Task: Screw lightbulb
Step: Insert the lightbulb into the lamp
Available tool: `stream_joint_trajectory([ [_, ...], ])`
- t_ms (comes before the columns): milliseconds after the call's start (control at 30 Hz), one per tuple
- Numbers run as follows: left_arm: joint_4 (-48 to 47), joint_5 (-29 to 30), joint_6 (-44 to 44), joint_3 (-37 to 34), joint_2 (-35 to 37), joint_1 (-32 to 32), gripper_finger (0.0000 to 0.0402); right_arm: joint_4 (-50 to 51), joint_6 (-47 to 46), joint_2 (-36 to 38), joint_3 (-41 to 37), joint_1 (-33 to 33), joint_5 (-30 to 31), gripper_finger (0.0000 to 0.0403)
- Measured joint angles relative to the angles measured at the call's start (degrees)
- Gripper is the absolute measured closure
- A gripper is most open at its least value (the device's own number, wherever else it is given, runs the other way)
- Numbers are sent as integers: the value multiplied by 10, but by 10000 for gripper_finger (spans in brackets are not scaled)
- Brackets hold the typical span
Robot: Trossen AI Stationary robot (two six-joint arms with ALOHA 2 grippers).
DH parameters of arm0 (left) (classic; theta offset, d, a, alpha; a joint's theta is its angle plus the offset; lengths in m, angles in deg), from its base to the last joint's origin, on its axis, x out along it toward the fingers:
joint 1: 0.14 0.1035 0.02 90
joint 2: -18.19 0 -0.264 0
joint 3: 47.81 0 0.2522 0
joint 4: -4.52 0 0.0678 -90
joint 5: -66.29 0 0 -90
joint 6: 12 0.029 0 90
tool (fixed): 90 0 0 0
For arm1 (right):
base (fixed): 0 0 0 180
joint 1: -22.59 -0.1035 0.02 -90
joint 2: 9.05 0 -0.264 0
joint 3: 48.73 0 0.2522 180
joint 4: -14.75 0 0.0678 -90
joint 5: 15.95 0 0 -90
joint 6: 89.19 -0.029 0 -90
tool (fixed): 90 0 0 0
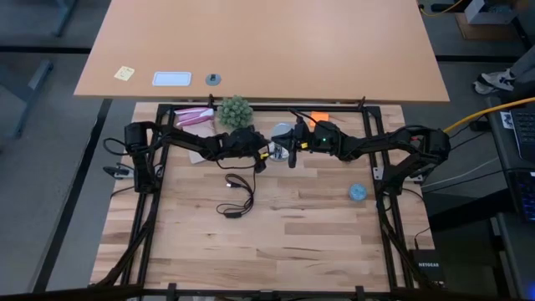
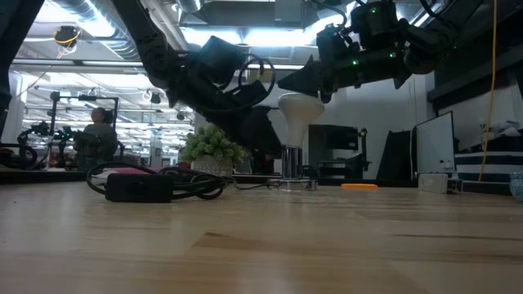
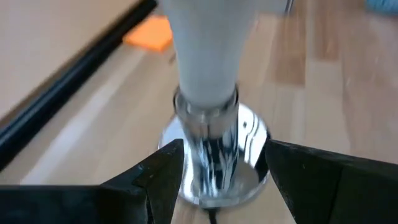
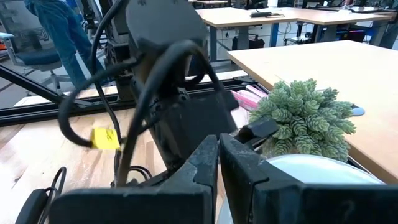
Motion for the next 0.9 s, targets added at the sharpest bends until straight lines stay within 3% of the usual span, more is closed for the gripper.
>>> stream_joint_trajectory([
  [133, -50, 0, -49, 0, 10, 0, 184, 0, 0, 0, 0, 0, 0, 379],
  [267, -36, -3, -56, -6, 11, -3, 184, 2, 0, 0, 0, 0, 0, 379],
  [333, 64, -29, -70, -32, 8, -5, 184, 2, 0, 0, 0, 0, 0, 379],
  [433, 305, -75, -104, -97, -15, -5, 184, 1, 0, 0, 0, 0, 0, 379],
  [533, 502, -81, -157, -150, -59, 3, 184, 1, 0, 0, 0, 0, 0, 379],
  [633, 639, -77, -194, -159, -123, 9, 184, 0, 0, 0, 0, 0, 0, 379],
  [800, 632, -84, -224, -101, -199, 6, 184, 1, 0, 0, 0, 0, 0, 379],
  [900, 620, -85, -238, -83, -208, 7, 184, 2, 0, 0, 0, 0, 0, 379],
])
